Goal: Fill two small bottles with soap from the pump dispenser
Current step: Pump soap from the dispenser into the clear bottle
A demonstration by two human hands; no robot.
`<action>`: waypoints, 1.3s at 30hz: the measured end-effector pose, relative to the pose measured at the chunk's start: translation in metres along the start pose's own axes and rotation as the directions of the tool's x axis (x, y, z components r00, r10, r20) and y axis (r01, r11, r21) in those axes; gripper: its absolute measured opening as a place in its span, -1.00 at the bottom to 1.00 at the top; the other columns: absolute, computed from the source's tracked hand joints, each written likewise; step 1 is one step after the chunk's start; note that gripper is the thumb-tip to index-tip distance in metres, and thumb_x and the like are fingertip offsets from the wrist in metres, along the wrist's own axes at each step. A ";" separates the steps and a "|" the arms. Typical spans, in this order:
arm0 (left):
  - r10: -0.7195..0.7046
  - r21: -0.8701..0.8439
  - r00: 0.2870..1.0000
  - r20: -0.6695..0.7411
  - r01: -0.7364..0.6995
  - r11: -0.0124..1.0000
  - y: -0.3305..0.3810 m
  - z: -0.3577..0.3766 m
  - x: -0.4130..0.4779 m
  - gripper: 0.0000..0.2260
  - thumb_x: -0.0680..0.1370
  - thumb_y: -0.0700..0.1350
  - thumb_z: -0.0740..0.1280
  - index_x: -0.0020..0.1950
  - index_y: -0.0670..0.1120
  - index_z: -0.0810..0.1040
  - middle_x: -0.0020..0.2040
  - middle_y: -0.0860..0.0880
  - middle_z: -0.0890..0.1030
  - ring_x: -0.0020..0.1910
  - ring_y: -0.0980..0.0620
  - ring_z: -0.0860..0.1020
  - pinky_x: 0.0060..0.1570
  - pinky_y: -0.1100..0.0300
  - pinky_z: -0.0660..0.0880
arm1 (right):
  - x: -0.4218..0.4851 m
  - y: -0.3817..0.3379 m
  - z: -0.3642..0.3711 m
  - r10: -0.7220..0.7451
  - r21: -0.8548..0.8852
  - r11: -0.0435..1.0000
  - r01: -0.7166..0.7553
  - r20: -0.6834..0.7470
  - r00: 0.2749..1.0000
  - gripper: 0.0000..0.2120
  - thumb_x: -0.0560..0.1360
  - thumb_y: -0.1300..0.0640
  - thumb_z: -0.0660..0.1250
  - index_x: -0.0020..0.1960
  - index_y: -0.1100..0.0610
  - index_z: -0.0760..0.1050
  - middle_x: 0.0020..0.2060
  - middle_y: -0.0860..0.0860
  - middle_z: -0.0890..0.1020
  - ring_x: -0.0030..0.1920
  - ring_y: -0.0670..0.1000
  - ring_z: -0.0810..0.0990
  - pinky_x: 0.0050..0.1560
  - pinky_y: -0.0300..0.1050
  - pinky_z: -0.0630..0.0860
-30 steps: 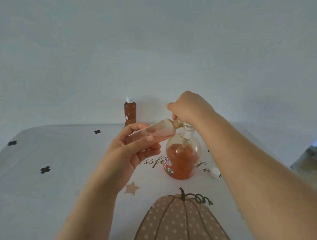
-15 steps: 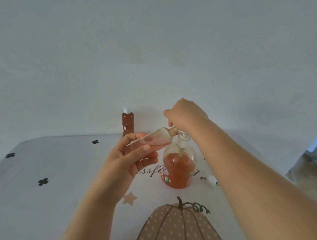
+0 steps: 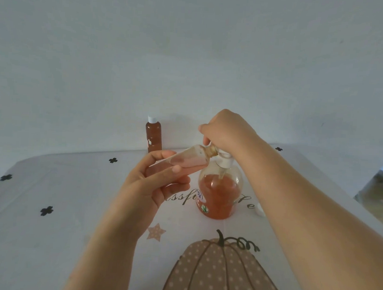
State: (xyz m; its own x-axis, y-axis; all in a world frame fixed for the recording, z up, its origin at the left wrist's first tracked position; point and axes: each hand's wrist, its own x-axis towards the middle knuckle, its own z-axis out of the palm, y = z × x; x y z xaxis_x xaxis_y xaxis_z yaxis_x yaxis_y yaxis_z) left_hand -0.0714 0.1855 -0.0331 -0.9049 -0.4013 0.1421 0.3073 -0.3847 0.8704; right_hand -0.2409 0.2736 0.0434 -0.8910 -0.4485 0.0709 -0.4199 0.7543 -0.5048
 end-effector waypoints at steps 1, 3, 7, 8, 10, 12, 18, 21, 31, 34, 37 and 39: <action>0.000 -0.002 1.000 0.000 0.000 1.000 0.000 0.000 0.000 -0.71 0.37 -0.27 0.40 0.08 -0.19 0.51 -0.06 -0.20 0.67 -0.26 -0.10 0.63 -0.19 0.14 0.60 | -0.001 0.000 0.000 -0.002 0.002 1.000 0.002 -0.001 1.000 -0.78 0.52 0.08 0.28 -0.06 0.14 0.68 -0.32 0.05 0.65 -0.20 0.12 0.66 -0.24 -0.14 0.45; 0.001 -0.002 1.000 -0.002 -0.001 1.000 0.000 0.000 0.000 -0.72 0.37 -0.27 0.40 0.06 -0.19 0.51 -0.07 -0.20 0.67 -0.26 -0.10 0.64 -0.19 0.14 0.61 | -0.001 0.000 0.000 -0.001 0.001 1.000 0.001 -0.004 1.000 -0.78 0.53 0.08 0.27 -0.06 0.14 0.67 -0.30 0.05 0.65 -0.19 0.12 0.66 -0.25 -0.15 0.44; 0.005 -0.021 1.000 0.003 -0.005 1.000 0.001 0.003 -0.002 -0.72 0.37 -0.27 0.40 0.07 -0.19 0.51 -0.07 -0.19 0.67 -0.24 -0.10 0.64 -0.17 0.12 0.61 | -0.005 -0.003 -0.005 -0.010 -0.009 1.000 0.010 -0.014 1.000 -0.77 0.52 0.08 0.27 -0.05 0.15 0.68 -0.28 0.04 0.65 -0.22 0.09 0.63 -0.29 -0.16 0.41; 0.007 -0.024 1.000 0.005 -0.007 1.000 0.000 0.003 -0.002 -0.72 0.38 -0.27 0.41 0.07 -0.19 0.51 -0.07 -0.18 0.67 -0.23 -0.10 0.64 -0.16 0.12 0.62 | -0.006 -0.004 -0.006 -0.015 -0.010 1.000 0.015 -0.022 1.000 -0.77 0.52 0.08 0.27 -0.05 0.16 0.67 -0.28 0.04 0.65 -0.24 0.09 0.62 -0.31 -0.16 0.40; 0.013 -0.026 1.000 0.006 -0.013 1.000 0.001 0.004 -0.003 -0.72 0.38 -0.25 0.41 0.07 -0.19 0.51 -0.06 -0.18 0.68 -0.21 -0.09 0.65 -0.15 0.13 0.61 | -0.008 -0.007 -0.009 -0.024 -0.007 1.000 0.023 -0.035 0.999 -0.77 0.52 0.09 0.26 -0.05 0.16 0.67 -0.27 0.04 0.67 -0.30 0.08 0.59 -0.33 -0.18 0.39; 0.018 -0.033 1.000 0.019 -0.017 0.999 0.003 0.006 -0.004 -0.73 0.39 -0.25 0.40 0.08 -0.19 0.51 -0.03 -0.19 0.68 -0.20 -0.09 0.65 -0.14 0.13 0.61 | -0.011 -0.010 -0.014 -0.031 -0.013 0.999 0.031 -0.049 0.998 -0.77 0.51 0.09 0.25 -0.04 0.16 0.66 -0.19 0.04 0.71 -0.28 0.08 0.59 -0.31 -0.17 0.39; 0.018 -0.052 1.000 0.020 -0.017 0.998 0.004 0.006 -0.006 -0.68 0.41 -0.24 0.39 0.15 -0.21 0.49 0.02 -0.20 0.67 -0.18 -0.11 0.65 -0.11 0.11 0.62 | -0.017 -0.017 -0.021 -0.043 -0.117 0.992 0.037 -0.051 0.998 -0.80 0.51 0.15 0.25 -0.03 0.13 0.65 -0.19 0.02 0.69 -0.29 0.06 0.56 -0.34 -0.20 0.33; 0.016 -0.052 1.000 0.017 -0.015 0.999 0.003 0.005 -0.006 -0.69 0.42 -0.24 0.39 0.14 -0.21 0.50 0.01 -0.19 0.67 -0.17 -0.10 0.65 -0.10 0.11 0.62 | -0.017 -0.018 -0.020 -0.025 -0.089 0.996 0.022 -0.027 0.999 -0.79 0.48 0.18 0.26 -0.03 0.15 0.67 -0.28 0.02 0.65 -0.33 0.06 0.56 -0.36 -0.20 0.33; -0.012 -0.021 1.000 0.016 0.012 1.000 -0.001 0.001 -0.001 -0.75 0.39 -0.24 0.40 0.05 -0.17 0.51 -0.10 -0.16 0.68 -0.25 -0.07 0.64 -0.18 0.15 0.61 | -0.016 -0.014 -0.011 -0.025 -0.103 0.994 0.023 -0.021 0.999 -0.81 0.50 0.18 0.27 -0.08 0.14 0.67 -0.35 0.03 0.64 -0.41 0.02 0.53 -0.40 -0.20 0.29; -0.024 -0.026 1.000 0.005 0.024 0.999 -0.003 -0.002 -0.001 -0.72 0.39 -0.24 0.41 0.08 -0.18 0.49 -0.09 -0.17 0.67 -0.25 -0.09 0.64 -0.18 0.14 0.61 | -0.015 -0.011 -0.006 -0.018 -0.082 0.996 0.018 -0.005 1.000 -0.80 0.49 0.16 0.27 -0.07 0.13 0.68 -0.32 0.03 0.66 -0.36 0.03 0.57 -0.38 -0.18 0.30; -0.029 -0.038 1.000 0.000 0.029 0.999 -0.004 -0.002 0.000 -0.71 0.40 -0.24 0.41 0.09 -0.18 0.49 -0.05 -0.20 0.66 -0.24 -0.10 0.64 -0.18 0.14 0.61 | -0.013 -0.009 -0.005 -0.014 -0.064 0.998 0.014 -0.005 1.000 -0.80 0.50 0.16 0.26 -0.06 0.14 0.67 -0.32 0.02 0.65 -0.37 0.03 0.55 -0.38 -0.18 0.31; -0.027 -0.034 1.000 -0.005 0.026 0.999 -0.004 -0.001 0.000 -0.70 0.39 -0.24 0.40 0.10 -0.18 0.49 -0.05 -0.21 0.67 -0.24 -0.10 0.65 -0.19 0.14 0.61 | -0.012 -0.008 -0.005 -0.011 -0.060 0.998 0.011 -0.009 1.000 -0.80 0.50 0.15 0.27 -0.06 0.14 0.67 -0.32 0.02 0.65 -0.36 0.03 0.55 -0.37 -0.18 0.33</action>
State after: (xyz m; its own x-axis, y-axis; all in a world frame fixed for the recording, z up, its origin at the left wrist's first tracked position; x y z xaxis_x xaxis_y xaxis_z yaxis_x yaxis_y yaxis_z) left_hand -0.0725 0.1859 -0.0375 -0.9112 -0.3951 0.1165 0.2930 -0.4230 0.8575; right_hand -0.2274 0.2751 0.0512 -0.8876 -0.4528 0.0844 -0.4391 0.7766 -0.4518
